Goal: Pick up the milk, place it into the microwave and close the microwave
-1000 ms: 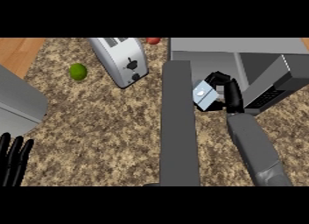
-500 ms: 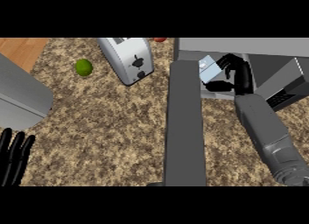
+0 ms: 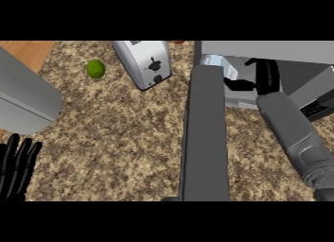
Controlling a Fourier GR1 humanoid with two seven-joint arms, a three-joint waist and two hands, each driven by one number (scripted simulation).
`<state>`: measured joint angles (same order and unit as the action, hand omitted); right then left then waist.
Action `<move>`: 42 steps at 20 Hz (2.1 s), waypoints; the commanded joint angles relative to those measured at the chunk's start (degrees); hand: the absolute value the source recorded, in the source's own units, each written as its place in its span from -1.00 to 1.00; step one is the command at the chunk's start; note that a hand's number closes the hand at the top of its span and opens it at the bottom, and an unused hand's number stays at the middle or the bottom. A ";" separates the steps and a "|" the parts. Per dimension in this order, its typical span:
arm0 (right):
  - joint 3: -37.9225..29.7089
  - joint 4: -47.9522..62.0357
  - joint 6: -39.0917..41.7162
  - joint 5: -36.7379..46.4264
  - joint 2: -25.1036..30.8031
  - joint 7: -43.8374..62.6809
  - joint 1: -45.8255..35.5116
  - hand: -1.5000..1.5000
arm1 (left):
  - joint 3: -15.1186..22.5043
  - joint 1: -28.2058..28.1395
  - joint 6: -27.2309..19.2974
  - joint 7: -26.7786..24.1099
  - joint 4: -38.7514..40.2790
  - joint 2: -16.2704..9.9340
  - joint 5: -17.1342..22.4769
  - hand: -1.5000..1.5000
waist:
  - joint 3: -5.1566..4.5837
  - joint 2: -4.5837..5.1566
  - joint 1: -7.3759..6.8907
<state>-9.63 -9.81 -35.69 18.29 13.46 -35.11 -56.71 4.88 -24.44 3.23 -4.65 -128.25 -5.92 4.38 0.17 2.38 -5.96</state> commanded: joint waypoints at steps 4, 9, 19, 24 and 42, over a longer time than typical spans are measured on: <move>3.00 4.69 1.95 3.71 -0.53 2.39 -3.91 -1.00 | 0.85 0.37 0.53 -1.12 0.99 -0.42 -2.17 -1.00 | 0.03 0.25 -0.98; 2.14 4.40 1.54 2.96 -3.61 1.63 -4.25 -1.00 | 1.96 0.85 -0.24 0.00 0.37 0.20 -3.39 -1.00 | 0.05 -0.15 0.22; -1.34 3.95 -0.79 0.22 -1.77 2.72 -5.09 -1.00 | 5.81 -2.09 -0.86 -2.55 1.10 2.03 -7.09 -1.00 | 0.00 -0.55 0.89; -2.42 2.77 -0.82 -0.49 0.31 -1.54 -2.79 -1.00 | 5.83 -2.01 -0.92 -1.10 -1.09 1.74 -7.06 -1.00 | 0.06 -0.46 1.13; -8.27 1.19 14.50 -6.41 3.73 -9.30 0.54 -1.00 | 7.57 -4.81 -2.41 0.27 -3.08 2.91 -8.81 -1.00 | -0.03 -1.47 3.12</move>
<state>-16.83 -8.13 -26.80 13.31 16.88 -43.05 -56.93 12.38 -28.00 1.16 -5.00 -129.73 -3.19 -4.73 0.18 1.36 -3.54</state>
